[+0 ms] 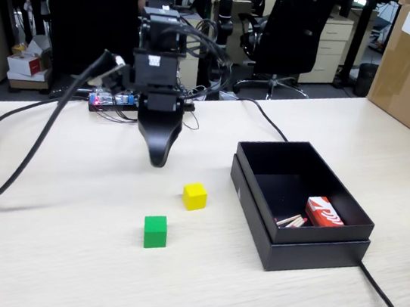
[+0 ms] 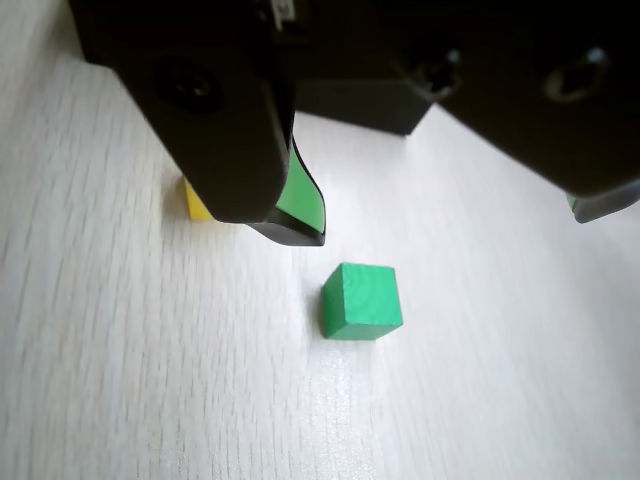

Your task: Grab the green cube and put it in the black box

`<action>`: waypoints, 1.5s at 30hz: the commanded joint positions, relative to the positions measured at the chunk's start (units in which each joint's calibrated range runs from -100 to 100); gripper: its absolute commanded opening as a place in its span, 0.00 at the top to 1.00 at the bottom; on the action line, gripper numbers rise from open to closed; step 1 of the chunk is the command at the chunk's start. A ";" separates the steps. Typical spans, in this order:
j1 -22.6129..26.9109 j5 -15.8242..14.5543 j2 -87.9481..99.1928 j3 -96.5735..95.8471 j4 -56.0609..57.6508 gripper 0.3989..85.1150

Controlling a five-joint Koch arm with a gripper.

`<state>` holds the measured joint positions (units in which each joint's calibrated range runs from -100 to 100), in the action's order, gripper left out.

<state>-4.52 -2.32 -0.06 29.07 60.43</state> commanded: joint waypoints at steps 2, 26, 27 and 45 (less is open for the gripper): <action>-0.39 0.54 -3.78 7.10 0.00 0.44; -0.24 0.44 -24.89 16.26 0.00 0.44; -0.24 0.44 -25.35 16.62 0.00 0.44; 0.20 0.49 -28.91 17.35 0.00 0.63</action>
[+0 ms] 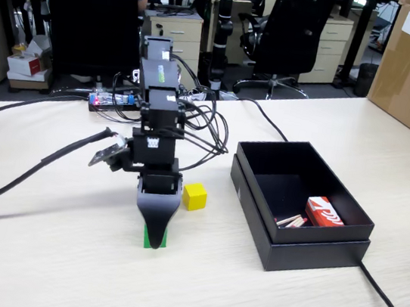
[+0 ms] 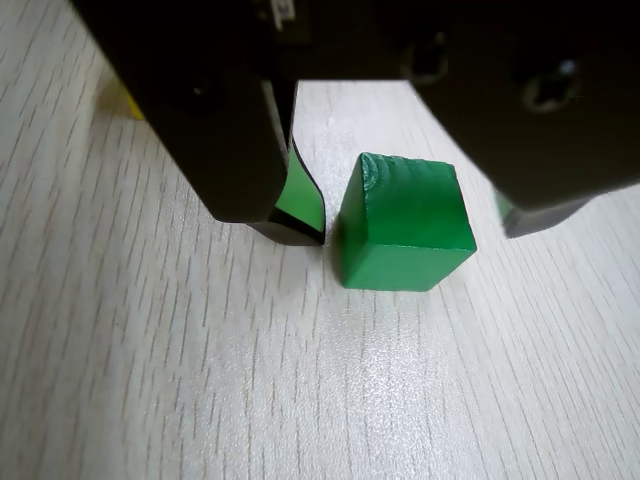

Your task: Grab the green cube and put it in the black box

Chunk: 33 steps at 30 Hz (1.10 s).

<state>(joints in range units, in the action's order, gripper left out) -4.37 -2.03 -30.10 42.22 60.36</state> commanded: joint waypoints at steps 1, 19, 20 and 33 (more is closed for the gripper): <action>0.05 0.20 0.89 4.20 0.08 0.64; 0.15 0.10 5.48 2.57 1.37 0.99; 0.20 0.00 8.24 1.21 1.37 0.99; 6.01 -1.12 54.94 -13.66 1.37 0.99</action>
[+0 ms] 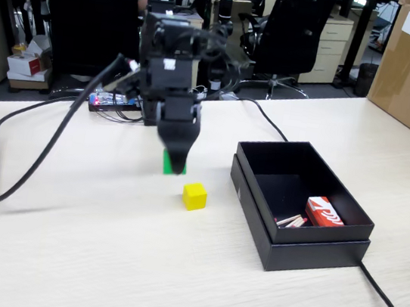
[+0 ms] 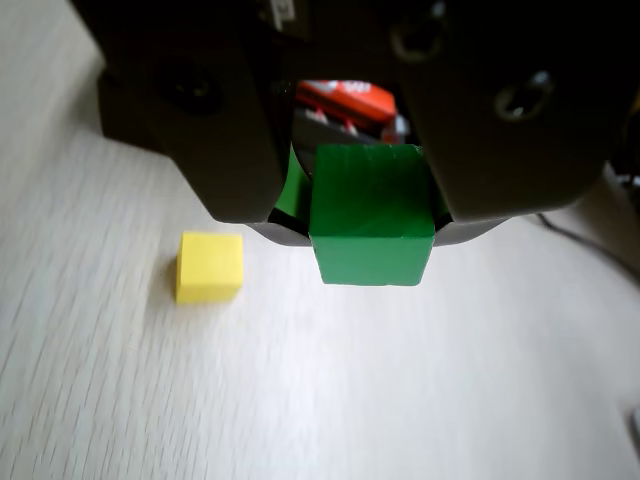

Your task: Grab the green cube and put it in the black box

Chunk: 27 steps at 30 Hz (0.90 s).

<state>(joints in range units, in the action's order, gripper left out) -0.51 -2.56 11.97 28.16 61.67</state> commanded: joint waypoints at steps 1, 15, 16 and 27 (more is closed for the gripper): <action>3.47 -0.88 16.08 -0.87 0.06 0.99; 16.95 -5.47 5.75 -2.96 -0.29 0.99; 17.09 -5.52 2.89 -2.96 -0.64 0.99; 16.80 -6.64 -18.34 -2.14 -2.36 0.99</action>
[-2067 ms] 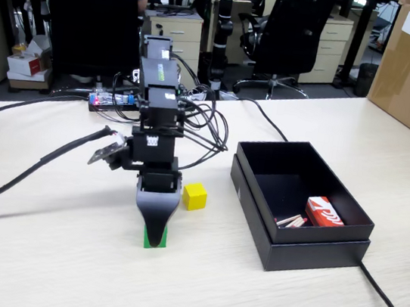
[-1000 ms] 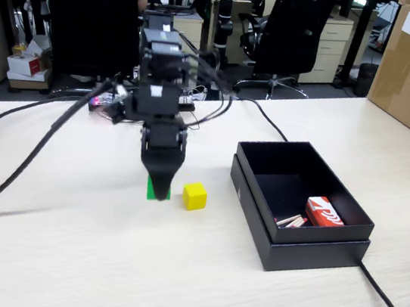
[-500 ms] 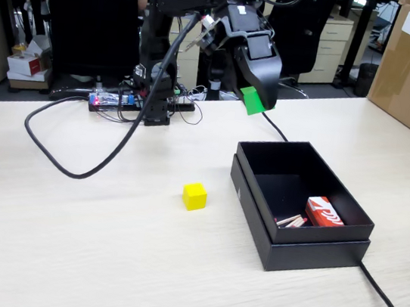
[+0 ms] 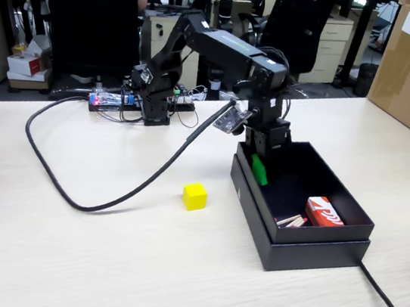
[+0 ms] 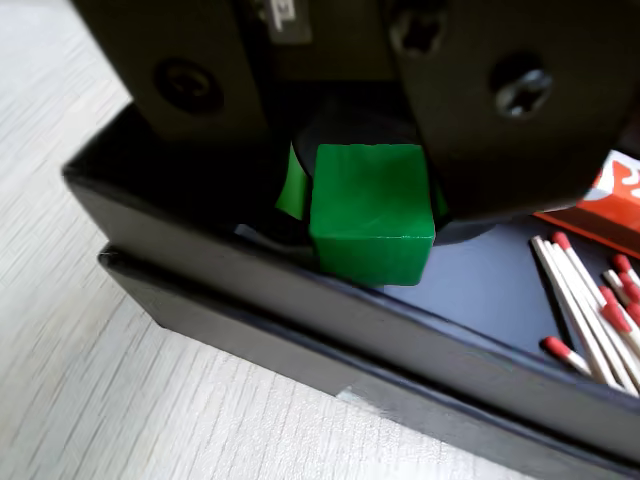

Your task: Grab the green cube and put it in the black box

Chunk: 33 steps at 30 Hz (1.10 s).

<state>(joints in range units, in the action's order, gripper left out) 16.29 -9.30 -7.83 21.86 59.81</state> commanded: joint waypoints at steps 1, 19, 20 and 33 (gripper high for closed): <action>-0.15 -0.29 -0.72 4.16 -0.51 0.99; 0.00 -1.22 6.40 3.07 -0.51 0.45; -0.05 -1.17 9.15 3.25 -0.51 0.45; -4.64 6.54 54.93 -10.08 -2.41 0.45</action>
<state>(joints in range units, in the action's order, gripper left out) 12.82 -5.40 36.57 12.64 59.97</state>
